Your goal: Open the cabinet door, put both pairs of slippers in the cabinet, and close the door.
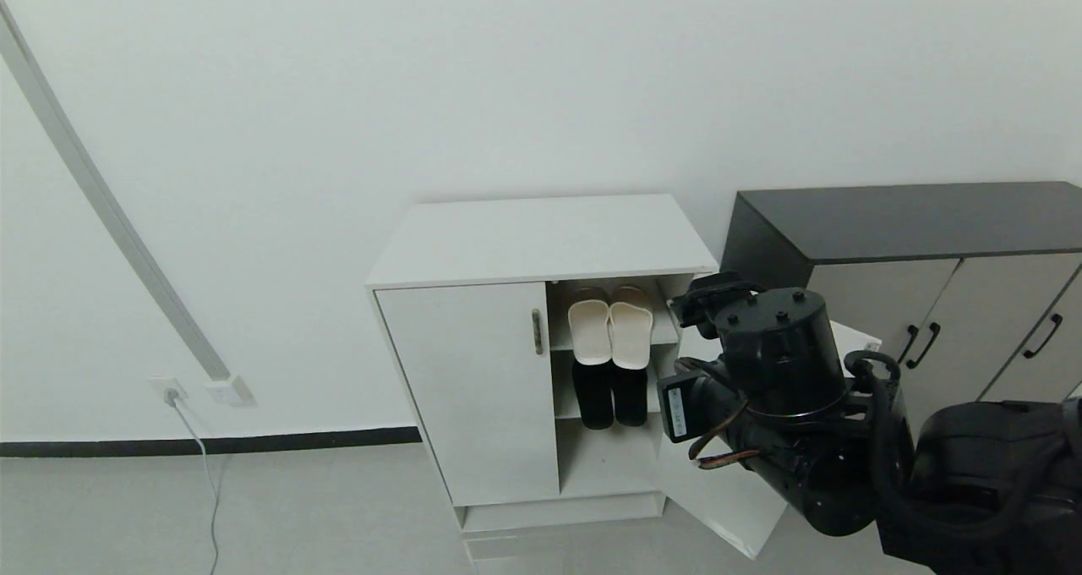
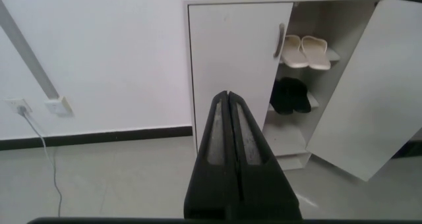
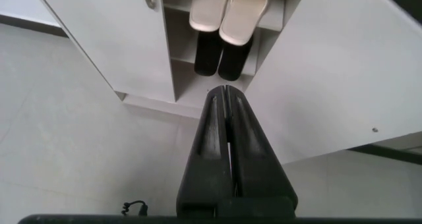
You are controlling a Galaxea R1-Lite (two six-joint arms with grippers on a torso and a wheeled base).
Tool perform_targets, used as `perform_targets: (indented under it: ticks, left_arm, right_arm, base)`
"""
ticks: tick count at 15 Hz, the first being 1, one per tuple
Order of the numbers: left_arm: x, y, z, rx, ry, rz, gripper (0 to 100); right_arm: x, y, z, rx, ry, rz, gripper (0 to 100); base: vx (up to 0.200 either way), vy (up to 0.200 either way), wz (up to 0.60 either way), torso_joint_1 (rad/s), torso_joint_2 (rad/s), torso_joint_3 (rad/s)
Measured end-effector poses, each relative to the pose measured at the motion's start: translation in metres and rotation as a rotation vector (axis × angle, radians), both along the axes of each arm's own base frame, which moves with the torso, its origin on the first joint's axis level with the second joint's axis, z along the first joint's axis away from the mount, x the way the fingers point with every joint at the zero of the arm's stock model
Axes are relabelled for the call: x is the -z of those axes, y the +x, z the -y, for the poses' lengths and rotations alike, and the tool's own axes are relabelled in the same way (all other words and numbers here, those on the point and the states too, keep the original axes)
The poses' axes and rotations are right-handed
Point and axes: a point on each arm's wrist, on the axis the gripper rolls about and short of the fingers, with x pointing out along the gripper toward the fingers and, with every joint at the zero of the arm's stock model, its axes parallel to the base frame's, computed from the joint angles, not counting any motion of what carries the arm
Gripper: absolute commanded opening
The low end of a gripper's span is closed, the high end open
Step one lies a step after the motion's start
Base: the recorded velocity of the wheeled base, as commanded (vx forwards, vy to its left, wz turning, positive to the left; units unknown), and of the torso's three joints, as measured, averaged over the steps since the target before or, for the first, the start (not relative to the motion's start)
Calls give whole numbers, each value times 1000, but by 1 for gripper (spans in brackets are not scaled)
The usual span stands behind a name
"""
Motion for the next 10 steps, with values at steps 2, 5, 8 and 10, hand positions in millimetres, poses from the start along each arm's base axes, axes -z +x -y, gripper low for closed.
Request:
perform_targets:
  ticks: [2,5,8,10]
  left_arm:
    - [0,0,0,0,0,0,0]
    - [0,0,0,0,0,0,0]
    - [0,0,0,0,0,0,0]
    - [0,0,0,0,0,0,0]
  right_arm:
    - [1,2,1,7,-1,-3,0]
    - [2,7,4,21,-8,-2,0]
    - [2,8,6,28,-11,-3,0]
    - [2,9,6,29,-11,-2,0]
  base:
    - [0,0,0,188,-415,-232]
    - [0,0,0,102,-224,-119]
    - [0,0,0,0,0,0]
    - [0,0,0,0,0,0]
